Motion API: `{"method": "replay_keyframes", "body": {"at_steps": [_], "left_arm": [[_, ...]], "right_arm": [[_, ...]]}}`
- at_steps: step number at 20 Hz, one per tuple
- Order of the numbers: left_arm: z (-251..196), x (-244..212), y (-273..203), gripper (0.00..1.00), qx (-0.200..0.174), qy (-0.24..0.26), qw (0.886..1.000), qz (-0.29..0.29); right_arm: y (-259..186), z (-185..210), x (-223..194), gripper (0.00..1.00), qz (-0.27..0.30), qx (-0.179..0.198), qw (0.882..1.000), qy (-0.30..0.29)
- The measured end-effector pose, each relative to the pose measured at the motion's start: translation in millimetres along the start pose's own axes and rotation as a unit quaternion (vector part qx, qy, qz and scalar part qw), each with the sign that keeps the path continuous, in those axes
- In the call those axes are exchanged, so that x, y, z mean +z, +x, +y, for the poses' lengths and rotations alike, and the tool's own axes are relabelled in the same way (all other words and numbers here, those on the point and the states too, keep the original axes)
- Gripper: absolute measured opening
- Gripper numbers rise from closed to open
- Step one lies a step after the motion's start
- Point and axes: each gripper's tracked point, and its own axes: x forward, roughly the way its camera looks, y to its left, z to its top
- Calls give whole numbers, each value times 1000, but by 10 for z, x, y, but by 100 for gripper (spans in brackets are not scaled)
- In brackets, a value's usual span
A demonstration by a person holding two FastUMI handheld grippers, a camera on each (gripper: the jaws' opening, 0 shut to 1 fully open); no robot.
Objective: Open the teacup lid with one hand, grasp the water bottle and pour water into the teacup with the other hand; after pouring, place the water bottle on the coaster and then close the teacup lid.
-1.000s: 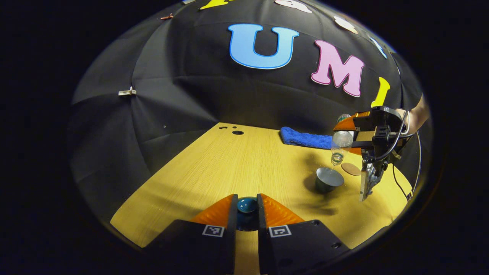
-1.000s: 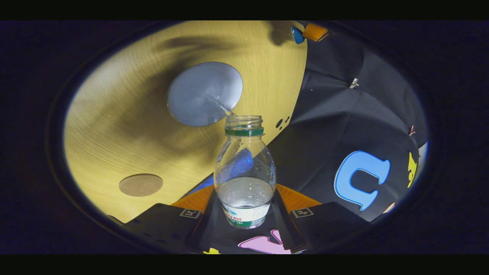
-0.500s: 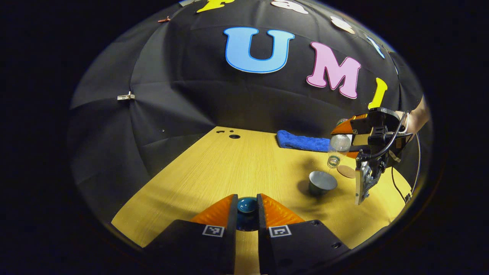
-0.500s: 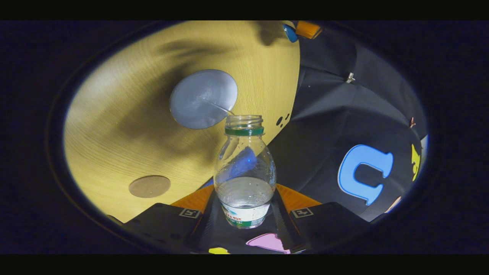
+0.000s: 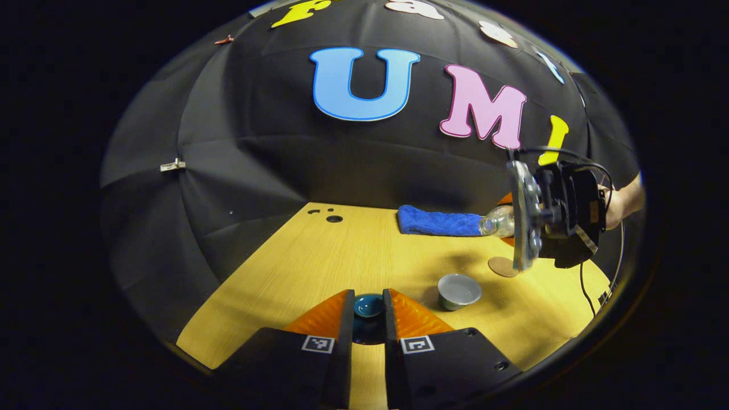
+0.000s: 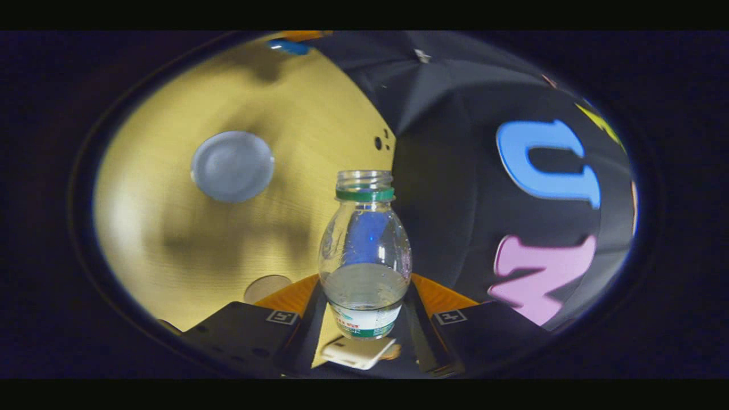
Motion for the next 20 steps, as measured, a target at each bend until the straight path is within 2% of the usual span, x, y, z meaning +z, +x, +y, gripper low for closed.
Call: {"method": "replay_keyframes", "body": {"at_steps": [3, 6, 10, 14, 18, 20], "left_arm": [[-140, 155, 41, 28, -2, 9, 1000, -5], [-285, 227, 46, 28, -5, 10, 1000, -3], [-438, 232, 84, 24, -3, 17, 1000, 1], [-633, 205, 118, 28, 1, 20, 1000, 4], [-825, 160, 159, 28, 3, 13, 1000, 2], [-871, 158, 182, 28, 8, 13, 1000, -1]], "right_arm": [[106, -2, -205, 71, 25, -2, 991, 133], [106, 19, -257, 71, 38, -3, 967, 253], [241, 146, -396, 71, 32, 7, 918, 395], [338, 236, -344, 71, -5, 20, 849, 528], [430, 284, -284, 71, -49, 5, 812, 582], [496, 291, -253, 71, -69, -3, 798, 598]]}}
